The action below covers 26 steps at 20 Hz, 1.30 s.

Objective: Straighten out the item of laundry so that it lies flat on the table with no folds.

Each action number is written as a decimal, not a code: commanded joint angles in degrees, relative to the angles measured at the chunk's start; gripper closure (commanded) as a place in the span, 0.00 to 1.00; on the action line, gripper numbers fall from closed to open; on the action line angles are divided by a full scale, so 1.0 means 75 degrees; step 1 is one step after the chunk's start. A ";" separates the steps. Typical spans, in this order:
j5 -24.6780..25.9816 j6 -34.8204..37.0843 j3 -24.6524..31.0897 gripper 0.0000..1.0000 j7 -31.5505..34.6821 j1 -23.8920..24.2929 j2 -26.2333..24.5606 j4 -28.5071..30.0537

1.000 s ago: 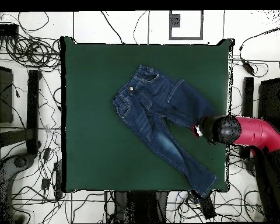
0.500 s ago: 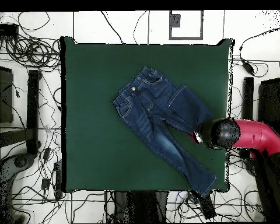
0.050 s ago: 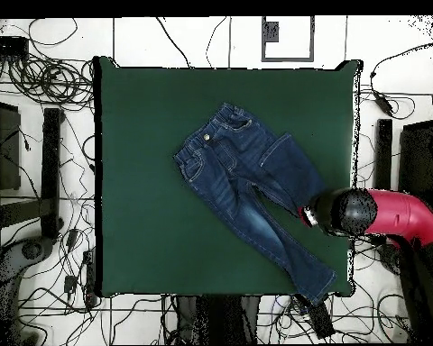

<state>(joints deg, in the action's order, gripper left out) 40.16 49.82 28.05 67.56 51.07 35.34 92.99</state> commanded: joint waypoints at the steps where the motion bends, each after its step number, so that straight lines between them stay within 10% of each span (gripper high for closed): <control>1: 0.0917 -0.0686 0.0755 0.00 -0.2401 0.0132 -0.0363 0.0275; 9: 0.0291 -0.1610 0.2415 0.00 -0.2545 0.0900 -0.0524 0.0610; 26: 0.0244 0.0290 0.2507 0.00 -0.2743 -0.0324 -0.1245 -0.1266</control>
<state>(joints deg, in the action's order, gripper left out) 43.05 44.76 42.24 65.75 52.98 33.78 86.72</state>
